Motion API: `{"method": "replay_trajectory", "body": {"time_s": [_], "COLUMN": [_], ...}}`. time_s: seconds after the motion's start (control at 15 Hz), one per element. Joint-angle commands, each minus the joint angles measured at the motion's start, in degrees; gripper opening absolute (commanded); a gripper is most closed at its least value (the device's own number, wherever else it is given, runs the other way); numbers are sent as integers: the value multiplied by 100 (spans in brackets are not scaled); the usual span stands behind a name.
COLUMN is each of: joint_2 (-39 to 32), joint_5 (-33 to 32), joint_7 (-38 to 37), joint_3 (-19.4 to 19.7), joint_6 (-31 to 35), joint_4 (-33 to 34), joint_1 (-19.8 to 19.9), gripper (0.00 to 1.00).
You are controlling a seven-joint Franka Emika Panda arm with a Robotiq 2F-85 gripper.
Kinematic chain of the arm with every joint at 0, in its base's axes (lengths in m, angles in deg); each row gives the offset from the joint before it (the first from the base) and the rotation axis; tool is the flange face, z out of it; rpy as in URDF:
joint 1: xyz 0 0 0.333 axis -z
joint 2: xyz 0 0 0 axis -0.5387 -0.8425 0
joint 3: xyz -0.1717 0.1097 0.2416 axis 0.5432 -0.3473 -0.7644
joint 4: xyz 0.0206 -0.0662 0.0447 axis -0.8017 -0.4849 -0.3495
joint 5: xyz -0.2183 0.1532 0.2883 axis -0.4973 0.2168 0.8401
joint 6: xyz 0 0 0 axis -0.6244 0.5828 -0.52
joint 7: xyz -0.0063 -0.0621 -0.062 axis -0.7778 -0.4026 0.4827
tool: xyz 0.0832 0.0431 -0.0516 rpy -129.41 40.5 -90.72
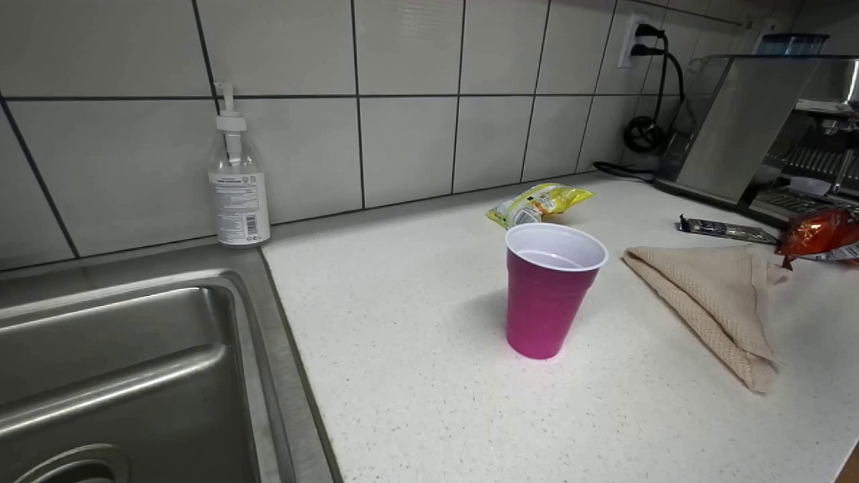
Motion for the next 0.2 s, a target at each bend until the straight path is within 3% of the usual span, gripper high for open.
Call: {"method": "replay_trajectory", "body": {"time_s": [0.0, 0.13], "joint_2": [4, 4], "joint_5": [11, 11], "joint_7": [5, 5], "joint_3": [-21, -21], "joint_6": [-15, -15], "joint_4": [6, 6], "joint_1": [17, 17], "gripper": [100, 100]}}
